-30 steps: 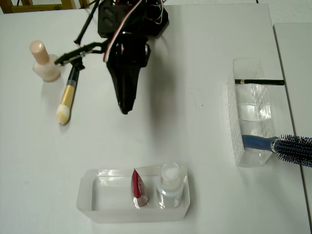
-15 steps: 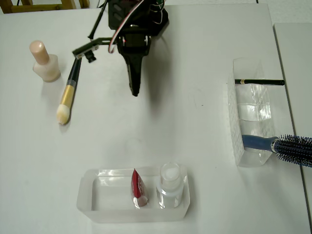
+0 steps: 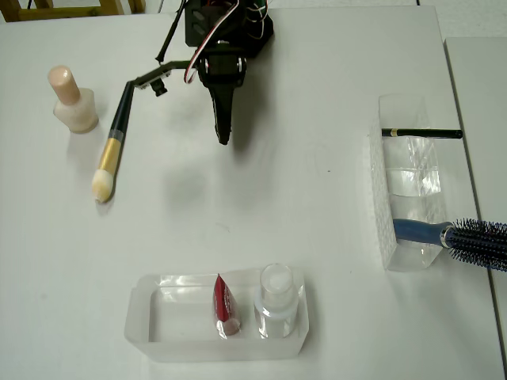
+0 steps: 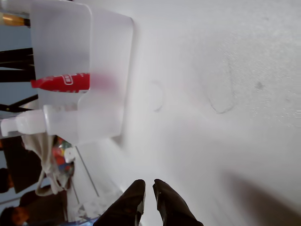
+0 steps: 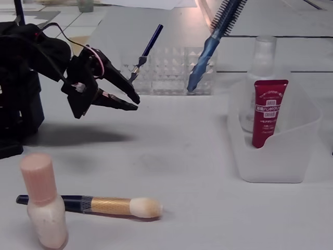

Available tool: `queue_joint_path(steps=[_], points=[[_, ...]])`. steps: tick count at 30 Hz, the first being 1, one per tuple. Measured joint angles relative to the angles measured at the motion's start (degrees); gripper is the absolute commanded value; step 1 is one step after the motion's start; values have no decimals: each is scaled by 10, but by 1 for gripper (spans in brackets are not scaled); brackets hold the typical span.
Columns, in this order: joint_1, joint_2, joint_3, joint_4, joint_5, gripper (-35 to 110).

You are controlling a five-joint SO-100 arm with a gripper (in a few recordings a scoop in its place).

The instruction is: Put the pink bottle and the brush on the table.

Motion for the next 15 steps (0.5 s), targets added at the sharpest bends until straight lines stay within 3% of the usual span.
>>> queue_joint_path(steps=[7,15], points=[[-3,66,13,91,21,0],[-4,68,13,127,18,0]])
